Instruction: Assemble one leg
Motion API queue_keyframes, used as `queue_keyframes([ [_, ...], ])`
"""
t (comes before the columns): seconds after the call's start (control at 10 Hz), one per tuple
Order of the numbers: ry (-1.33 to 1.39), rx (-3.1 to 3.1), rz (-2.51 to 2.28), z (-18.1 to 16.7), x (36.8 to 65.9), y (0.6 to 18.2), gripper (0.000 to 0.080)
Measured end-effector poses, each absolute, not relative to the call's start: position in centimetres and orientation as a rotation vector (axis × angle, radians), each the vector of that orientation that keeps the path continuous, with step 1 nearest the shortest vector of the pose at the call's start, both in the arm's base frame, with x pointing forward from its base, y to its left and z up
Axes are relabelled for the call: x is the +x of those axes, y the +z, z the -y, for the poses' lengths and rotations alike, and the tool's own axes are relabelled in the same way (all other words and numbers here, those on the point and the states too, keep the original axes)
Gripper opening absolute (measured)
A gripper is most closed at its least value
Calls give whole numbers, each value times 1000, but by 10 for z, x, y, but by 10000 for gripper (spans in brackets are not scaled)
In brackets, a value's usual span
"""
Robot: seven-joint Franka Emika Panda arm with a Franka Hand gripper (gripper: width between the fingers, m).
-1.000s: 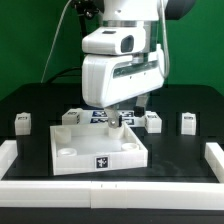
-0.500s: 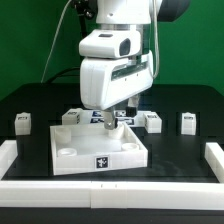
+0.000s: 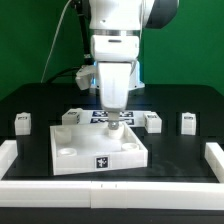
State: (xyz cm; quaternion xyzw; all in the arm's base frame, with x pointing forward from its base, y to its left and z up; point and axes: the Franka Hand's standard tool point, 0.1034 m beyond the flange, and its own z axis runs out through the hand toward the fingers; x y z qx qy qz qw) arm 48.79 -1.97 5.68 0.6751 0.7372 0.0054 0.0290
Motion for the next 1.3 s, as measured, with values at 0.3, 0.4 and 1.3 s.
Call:
queue_keyframes([
  [0.3,16,2094,-2265,20,488,56,650],
  [0.4,16,2094,-2264,21,488,56,650],
  [1.3,-105,1997,-2492,55,427,12,650],
])
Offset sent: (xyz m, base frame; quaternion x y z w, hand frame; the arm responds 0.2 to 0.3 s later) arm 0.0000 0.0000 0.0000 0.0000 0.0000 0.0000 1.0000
